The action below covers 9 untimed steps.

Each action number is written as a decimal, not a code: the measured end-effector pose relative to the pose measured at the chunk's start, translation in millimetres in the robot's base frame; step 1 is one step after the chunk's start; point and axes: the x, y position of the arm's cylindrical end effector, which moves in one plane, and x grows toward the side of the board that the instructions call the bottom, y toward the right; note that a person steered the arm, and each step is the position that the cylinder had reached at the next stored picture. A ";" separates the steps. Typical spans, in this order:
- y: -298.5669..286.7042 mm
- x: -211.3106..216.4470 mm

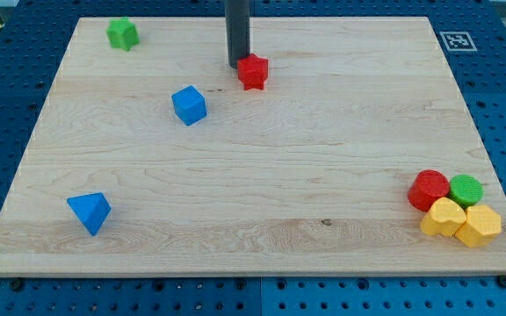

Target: Place the red star towards the left side of the yellow hexagon

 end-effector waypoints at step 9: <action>27.1 37.7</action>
